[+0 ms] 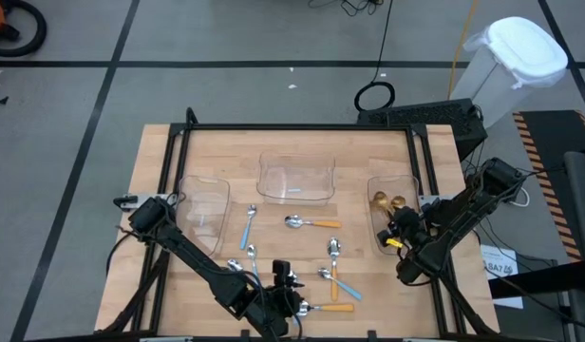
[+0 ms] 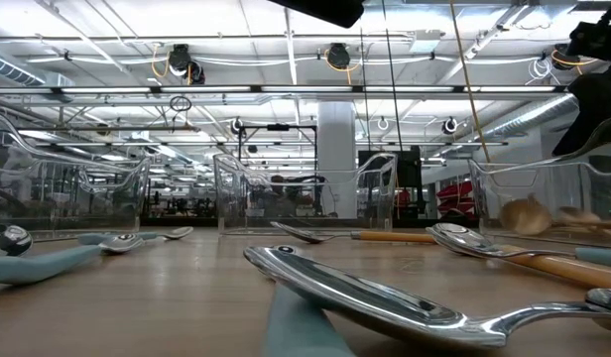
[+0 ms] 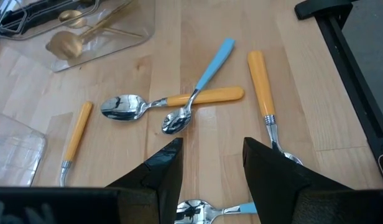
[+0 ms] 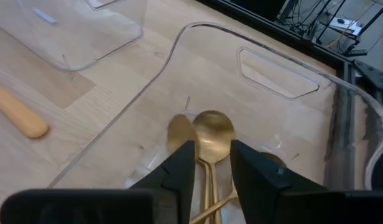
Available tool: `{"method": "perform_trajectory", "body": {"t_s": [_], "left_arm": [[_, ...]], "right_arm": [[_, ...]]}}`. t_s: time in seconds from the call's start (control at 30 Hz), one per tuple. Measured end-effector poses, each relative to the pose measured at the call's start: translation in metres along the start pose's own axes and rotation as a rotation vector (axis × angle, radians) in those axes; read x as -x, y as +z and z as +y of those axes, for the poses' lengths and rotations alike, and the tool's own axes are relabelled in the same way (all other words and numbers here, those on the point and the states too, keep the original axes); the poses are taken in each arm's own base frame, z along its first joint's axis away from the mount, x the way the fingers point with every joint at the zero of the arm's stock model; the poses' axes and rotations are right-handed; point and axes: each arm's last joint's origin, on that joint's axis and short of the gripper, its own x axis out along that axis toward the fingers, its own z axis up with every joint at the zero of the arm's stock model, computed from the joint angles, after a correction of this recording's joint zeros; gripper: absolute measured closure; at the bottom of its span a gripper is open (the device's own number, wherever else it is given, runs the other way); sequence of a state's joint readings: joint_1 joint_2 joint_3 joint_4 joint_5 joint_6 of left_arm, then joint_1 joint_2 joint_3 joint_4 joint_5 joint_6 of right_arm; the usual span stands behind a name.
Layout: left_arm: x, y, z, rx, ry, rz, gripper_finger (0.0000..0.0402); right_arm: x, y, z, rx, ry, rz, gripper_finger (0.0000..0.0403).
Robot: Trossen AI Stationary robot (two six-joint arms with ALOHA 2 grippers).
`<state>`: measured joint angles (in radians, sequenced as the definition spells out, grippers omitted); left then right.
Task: Sort silverware by color (type)
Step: Put the blue spoon into the top transparent bin
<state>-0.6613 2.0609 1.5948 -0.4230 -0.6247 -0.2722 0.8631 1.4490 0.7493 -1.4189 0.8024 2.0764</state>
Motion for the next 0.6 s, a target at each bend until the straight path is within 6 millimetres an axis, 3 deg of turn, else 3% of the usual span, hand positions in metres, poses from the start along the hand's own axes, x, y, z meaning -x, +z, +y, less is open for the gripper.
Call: {"method": "perform_trajectory", "body": {"t_s": [0.13,0.3,0.6], "left_arm": [[0.000,-0.001,0.000,-0.007,0.003,0.009,0.0236],[0.000,-0.003,0.001,-0.013,0.008,0.030,0.0236],[-0.001,-0.018,0.010,0.108,0.077,0.169,0.0236]], "right_arm": [[0.011,0.010,0.006,0.019,0.033,-0.019,0.0300],[0.034,0.023,0.022,0.059,0.211,-0.139,0.0302],[0.065,0.021,0.064,0.228,0.508,-0.334,0.0302]]}}
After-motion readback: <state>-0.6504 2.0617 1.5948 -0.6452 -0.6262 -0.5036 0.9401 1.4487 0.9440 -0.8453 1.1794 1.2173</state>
